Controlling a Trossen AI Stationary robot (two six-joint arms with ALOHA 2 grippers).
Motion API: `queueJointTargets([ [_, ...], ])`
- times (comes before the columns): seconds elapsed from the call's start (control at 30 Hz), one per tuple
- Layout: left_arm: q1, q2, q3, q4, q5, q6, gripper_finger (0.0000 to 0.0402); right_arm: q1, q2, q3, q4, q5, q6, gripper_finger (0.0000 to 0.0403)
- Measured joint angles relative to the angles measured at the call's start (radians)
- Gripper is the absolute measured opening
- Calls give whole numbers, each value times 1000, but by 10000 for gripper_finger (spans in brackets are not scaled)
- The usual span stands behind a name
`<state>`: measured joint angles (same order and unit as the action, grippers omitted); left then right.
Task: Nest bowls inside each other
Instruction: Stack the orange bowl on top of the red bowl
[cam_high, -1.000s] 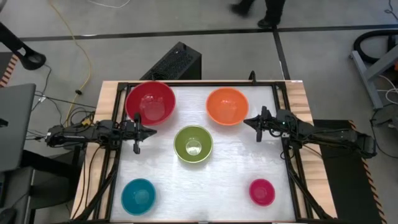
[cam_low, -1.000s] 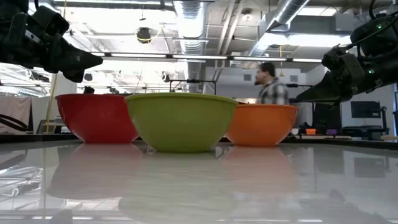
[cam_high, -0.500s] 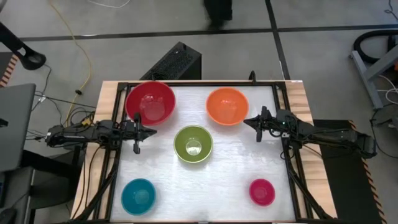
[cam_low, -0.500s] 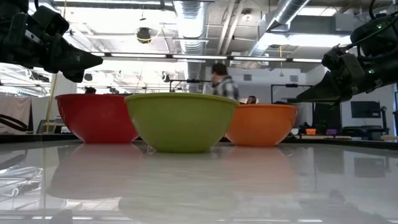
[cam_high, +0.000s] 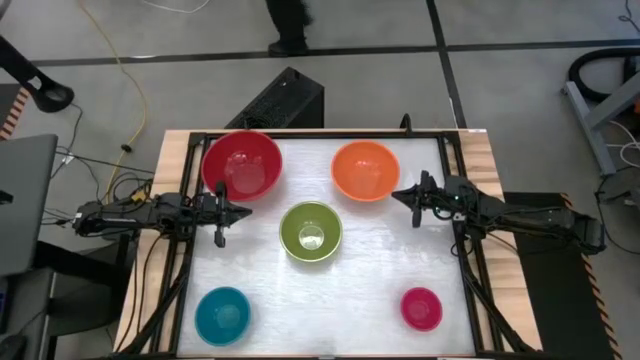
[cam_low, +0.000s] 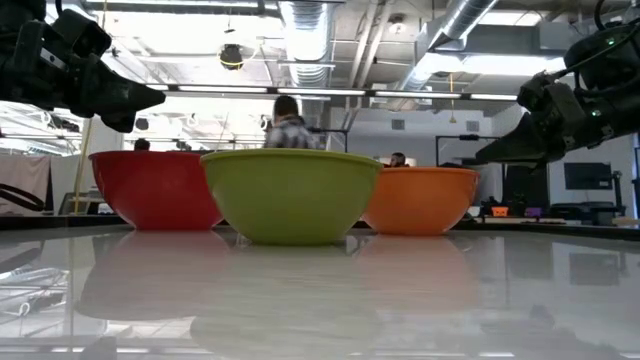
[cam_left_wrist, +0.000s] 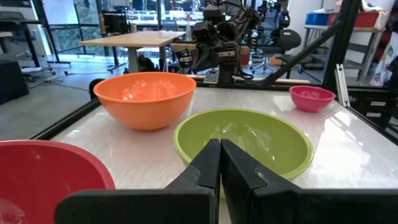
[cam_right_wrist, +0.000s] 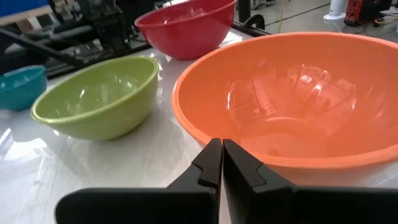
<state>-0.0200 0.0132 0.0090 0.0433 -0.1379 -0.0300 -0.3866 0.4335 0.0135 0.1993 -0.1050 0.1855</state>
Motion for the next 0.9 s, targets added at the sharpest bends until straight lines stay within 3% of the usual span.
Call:
queueJointTargets([
  [0.4, 0, 0, 0, 0, 0, 0, 0, 0, -3, 1, 207, 0, 58, 36],
  [0.5, 0, 0, 0, 0, 0, 0, 0, -8, -3, 30, 217, 49, 77, 36],
  [0.7, 0, 0, 0, 0, 0, 0, 0, -39, 47, 170, 91, 151, 34, 58],
  [0.9, 0, 0, 0, 0, 0, 0, 0, -119, 192, 409, -196, 243, 16, 109],
])
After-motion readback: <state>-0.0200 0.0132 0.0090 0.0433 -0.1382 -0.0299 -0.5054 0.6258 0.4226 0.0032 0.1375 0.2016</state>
